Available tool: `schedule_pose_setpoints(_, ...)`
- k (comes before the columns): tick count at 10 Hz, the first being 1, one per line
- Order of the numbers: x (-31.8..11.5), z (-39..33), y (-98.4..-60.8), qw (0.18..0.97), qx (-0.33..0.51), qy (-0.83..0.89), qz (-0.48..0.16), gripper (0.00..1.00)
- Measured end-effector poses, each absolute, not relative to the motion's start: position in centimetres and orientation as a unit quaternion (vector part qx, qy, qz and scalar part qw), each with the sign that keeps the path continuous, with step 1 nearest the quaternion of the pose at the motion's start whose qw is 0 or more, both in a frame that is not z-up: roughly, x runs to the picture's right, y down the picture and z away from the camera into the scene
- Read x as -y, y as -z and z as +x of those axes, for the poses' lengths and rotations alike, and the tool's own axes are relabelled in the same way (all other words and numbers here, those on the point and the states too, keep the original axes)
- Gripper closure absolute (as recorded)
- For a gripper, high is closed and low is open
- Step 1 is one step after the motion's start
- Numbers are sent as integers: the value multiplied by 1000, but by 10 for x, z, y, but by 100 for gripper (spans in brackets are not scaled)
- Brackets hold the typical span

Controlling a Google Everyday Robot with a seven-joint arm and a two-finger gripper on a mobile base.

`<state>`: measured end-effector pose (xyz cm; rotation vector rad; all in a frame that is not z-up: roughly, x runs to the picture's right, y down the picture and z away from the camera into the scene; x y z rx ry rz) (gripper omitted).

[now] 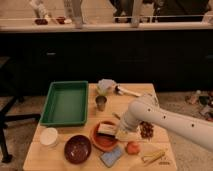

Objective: Place eraser in red bowl

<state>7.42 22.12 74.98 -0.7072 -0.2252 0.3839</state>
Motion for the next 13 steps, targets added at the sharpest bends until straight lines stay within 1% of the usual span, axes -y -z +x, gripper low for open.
schedule_pose_setpoints(1,-221,74,-750,914,109,-187,-343,100)
schedule_pose_setpoints(2,-221,75,-750,914,109,-187,-343,98)
schedule_pose_setpoints(3,-222,75,-750,914,109,-187,-344,91)
schedule_pose_setpoints(5,-222,75,-750,914,109,-187,-344,70)
schedule_pose_setpoints(6,-222,75,-750,914,109,-188,-344,58)
schedule_pose_setpoints(8,-222,75,-750,914,109,-187,-344,42)
schedule_pose_setpoints(9,-222,75,-750,914,109,-188,-344,28)
schedule_pose_setpoints(10,-222,75,-750,914,109,-188,-344,22)
schedule_pose_setpoints(11,-222,75,-750,914,109,-188,-344,20)
schedule_pose_setpoints(13,-222,75,-750,914,109,-188,-344,20)
